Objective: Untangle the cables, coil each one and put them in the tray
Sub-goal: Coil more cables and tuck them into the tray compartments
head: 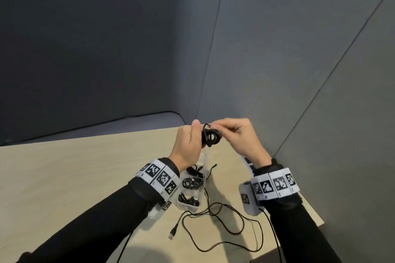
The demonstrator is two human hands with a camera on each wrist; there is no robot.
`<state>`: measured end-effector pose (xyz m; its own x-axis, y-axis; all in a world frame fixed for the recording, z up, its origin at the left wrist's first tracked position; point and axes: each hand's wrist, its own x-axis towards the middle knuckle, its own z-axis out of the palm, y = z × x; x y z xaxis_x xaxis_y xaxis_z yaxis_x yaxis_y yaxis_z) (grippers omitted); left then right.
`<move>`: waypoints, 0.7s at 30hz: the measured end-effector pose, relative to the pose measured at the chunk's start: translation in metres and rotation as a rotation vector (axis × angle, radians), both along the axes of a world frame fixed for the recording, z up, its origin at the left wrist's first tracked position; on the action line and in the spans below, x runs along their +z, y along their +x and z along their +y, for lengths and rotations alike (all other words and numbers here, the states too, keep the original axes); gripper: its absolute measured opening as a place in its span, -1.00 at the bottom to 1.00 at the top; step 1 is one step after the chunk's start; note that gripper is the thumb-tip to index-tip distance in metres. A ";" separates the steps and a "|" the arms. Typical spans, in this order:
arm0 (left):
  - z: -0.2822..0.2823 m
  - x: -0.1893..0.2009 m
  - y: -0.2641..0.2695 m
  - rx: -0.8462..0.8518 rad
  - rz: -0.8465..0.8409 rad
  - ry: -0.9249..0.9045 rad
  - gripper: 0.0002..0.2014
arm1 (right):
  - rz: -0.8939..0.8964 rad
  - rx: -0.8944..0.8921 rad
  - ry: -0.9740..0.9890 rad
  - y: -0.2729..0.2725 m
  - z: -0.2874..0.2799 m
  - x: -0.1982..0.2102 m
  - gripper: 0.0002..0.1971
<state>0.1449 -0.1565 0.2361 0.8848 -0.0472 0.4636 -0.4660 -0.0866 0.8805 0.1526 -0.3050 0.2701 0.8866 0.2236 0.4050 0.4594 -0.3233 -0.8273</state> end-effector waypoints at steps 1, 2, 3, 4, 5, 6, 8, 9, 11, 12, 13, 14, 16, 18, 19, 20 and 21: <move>0.000 0.001 0.000 0.027 -0.013 0.016 -0.39 | 0.018 0.008 -0.046 -0.002 0.001 -0.011 -0.81; 0.001 0.002 0.001 0.072 -0.027 0.039 -0.39 | 0.038 -0.005 -0.101 -0.005 0.003 -0.020 -0.78; 0.003 0.003 0.003 0.130 -0.033 0.077 -0.41 | 0.036 -0.034 -0.167 -0.009 0.006 -0.029 -0.79; 0.005 0.003 0.005 0.191 -0.022 0.124 -0.43 | 0.011 -0.064 -0.262 -0.015 0.009 -0.035 -0.80; 0.007 0.003 0.006 0.241 -0.001 0.179 -0.43 | -0.039 -0.086 -0.381 -0.023 0.014 -0.040 -0.81; 0.010 0.001 0.009 0.277 0.021 0.250 -0.42 | -0.090 -0.105 -0.523 -0.032 0.017 -0.042 -0.81; 0.016 -0.002 0.011 0.319 0.039 0.414 -0.42 | -0.191 -0.100 -0.773 -0.045 0.023 -0.041 -0.77; 0.018 -0.004 0.010 0.330 0.039 0.505 -0.44 | -0.234 -0.080 -0.853 -0.050 0.023 -0.038 -0.79; 0.019 -0.009 0.005 0.334 0.029 0.697 -0.48 | -0.342 -0.071 -1.038 -0.058 0.023 -0.024 -0.94; 0.018 -0.011 0.001 0.337 0.029 0.779 -0.49 | -0.379 -0.100 -1.106 -0.064 0.025 -0.016 -0.83; 0.017 -0.012 -0.002 0.339 0.030 0.853 -0.50 | -0.425 -0.099 -1.140 -0.066 0.025 -0.009 -0.77; 0.015 -0.013 -0.006 0.325 0.019 0.925 -0.53 | -0.462 -0.100 -1.134 -0.066 0.027 -0.001 -0.79; 0.013 -0.017 -0.009 0.213 -0.023 0.948 -0.68 | -0.559 -0.062 -1.040 -0.062 0.023 0.008 -0.76; 0.015 -0.026 -0.009 0.001 -0.053 0.792 -0.73 | -0.411 0.042 -0.786 -0.054 0.017 0.022 -0.79; 0.016 -0.032 -0.009 -0.105 -0.056 0.682 -0.65 | -0.269 0.089 -0.601 -0.048 0.012 0.026 -0.81; 0.016 -0.038 -0.009 -0.163 -0.054 0.570 -0.53 | -0.120 0.135 -0.430 -0.043 0.007 0.028 -0.80; 0.015 -0.041 -0.011 -0.194 -0.059 0.469 -0.43 | -0.005 0.172 -0.292 -0.039 0.003 0.028 -0.79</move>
<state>0.1344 -0.1416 0.1947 0.8120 -0.4228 0.4025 -0.5606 -0.3728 0.7394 0.1141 -0.3017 0.2983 0.8241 0.4765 0.3062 0.5314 -0.4636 -0.7090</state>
